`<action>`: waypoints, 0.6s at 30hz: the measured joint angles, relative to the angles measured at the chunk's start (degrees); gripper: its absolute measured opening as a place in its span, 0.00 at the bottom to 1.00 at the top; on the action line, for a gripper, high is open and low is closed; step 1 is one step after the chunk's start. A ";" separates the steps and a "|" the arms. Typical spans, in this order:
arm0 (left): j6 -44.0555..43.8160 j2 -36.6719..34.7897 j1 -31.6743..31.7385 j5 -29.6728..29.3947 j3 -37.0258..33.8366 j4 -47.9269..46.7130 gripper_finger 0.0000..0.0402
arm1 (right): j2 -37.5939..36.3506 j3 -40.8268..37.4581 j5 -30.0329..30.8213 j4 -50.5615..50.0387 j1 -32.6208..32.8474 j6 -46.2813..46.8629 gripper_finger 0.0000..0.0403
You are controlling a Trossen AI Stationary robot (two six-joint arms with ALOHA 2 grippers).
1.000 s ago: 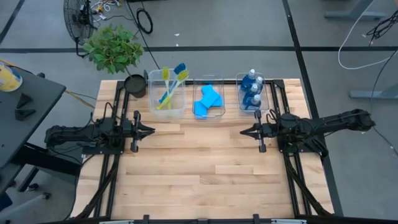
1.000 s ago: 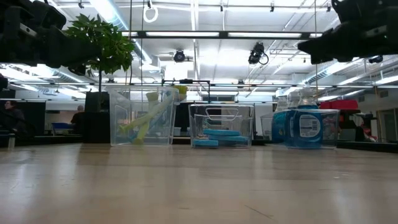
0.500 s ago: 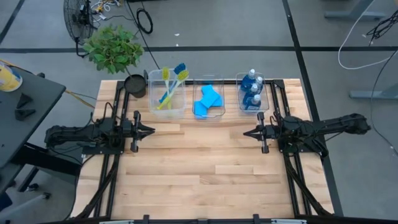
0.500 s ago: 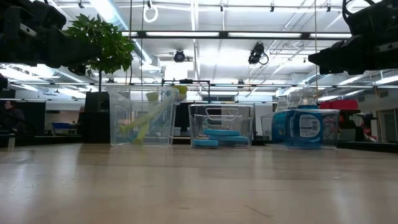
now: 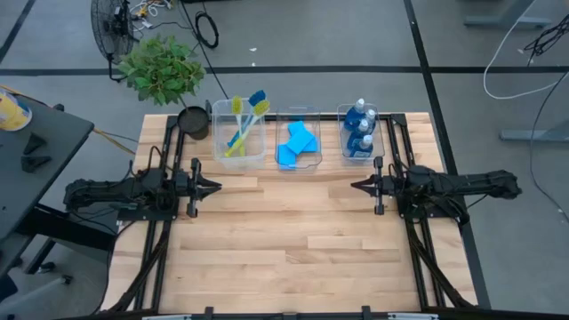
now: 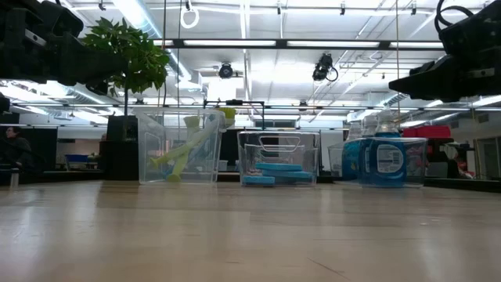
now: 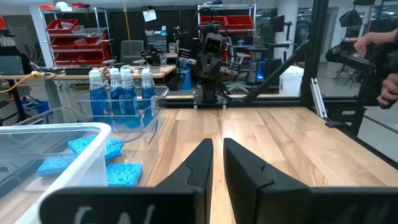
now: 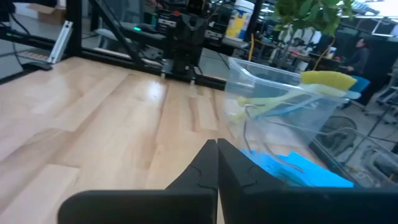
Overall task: Pick & Place Kitchen Sink Supplies
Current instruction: Return to home position
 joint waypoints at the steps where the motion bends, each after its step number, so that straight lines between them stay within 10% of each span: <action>1: 0.00 0.01 -0.01 0.00 -0.02 0.00 0.11 | -0.75 -0.01 -0.02 -0.66 -0.37 -0.14 0.00; 18: -0.01 0.00 0.01 0.00 0.00 0.01 0.11 | -7.69 0.05 -0.52 -1.03 -2.83 0.32 0.00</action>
